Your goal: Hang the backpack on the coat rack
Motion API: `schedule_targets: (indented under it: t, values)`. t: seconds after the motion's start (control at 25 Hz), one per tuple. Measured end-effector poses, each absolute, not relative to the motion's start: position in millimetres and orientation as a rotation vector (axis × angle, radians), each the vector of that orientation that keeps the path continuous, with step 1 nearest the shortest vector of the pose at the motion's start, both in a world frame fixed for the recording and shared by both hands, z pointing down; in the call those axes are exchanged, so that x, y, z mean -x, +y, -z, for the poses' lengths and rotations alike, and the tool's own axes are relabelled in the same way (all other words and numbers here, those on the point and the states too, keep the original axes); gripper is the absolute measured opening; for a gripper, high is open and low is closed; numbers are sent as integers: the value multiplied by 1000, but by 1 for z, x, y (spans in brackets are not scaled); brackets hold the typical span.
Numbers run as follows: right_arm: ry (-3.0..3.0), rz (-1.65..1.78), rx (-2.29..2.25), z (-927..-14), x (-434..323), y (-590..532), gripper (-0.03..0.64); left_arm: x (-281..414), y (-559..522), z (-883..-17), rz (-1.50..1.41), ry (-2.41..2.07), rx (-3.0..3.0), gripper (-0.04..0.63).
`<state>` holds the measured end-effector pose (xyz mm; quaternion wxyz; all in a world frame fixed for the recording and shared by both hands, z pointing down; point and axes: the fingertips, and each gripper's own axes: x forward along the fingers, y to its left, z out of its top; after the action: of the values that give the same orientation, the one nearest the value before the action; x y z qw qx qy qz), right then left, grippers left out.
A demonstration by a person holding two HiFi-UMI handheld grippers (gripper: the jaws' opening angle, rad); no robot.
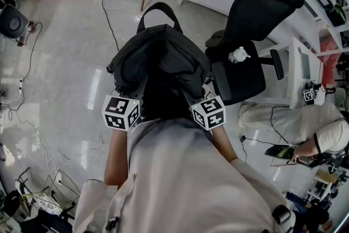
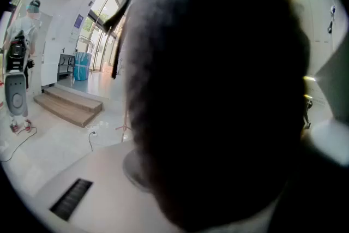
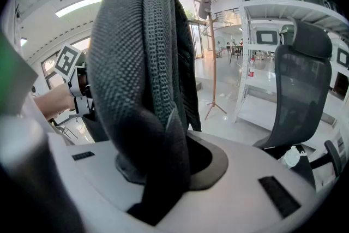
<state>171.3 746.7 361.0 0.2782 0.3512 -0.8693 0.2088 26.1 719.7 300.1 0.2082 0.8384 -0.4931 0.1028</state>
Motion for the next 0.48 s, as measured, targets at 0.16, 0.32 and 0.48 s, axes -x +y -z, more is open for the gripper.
schedule_targets:
  t: [0.16,0.32,0.48]
  values:
    - [-2344,-518,-927,-352,-164,735,94,-18,712,-291,-259,-1403,-2337,84]
    - [-2347,-555,-914,-355,-156,727,95,-11,704,-294,-281,-1433,-2321,84]
    - [-2350,-593,-896,-361,-151,705,104,-7,684,-298,-301,-1439,-2305,84]
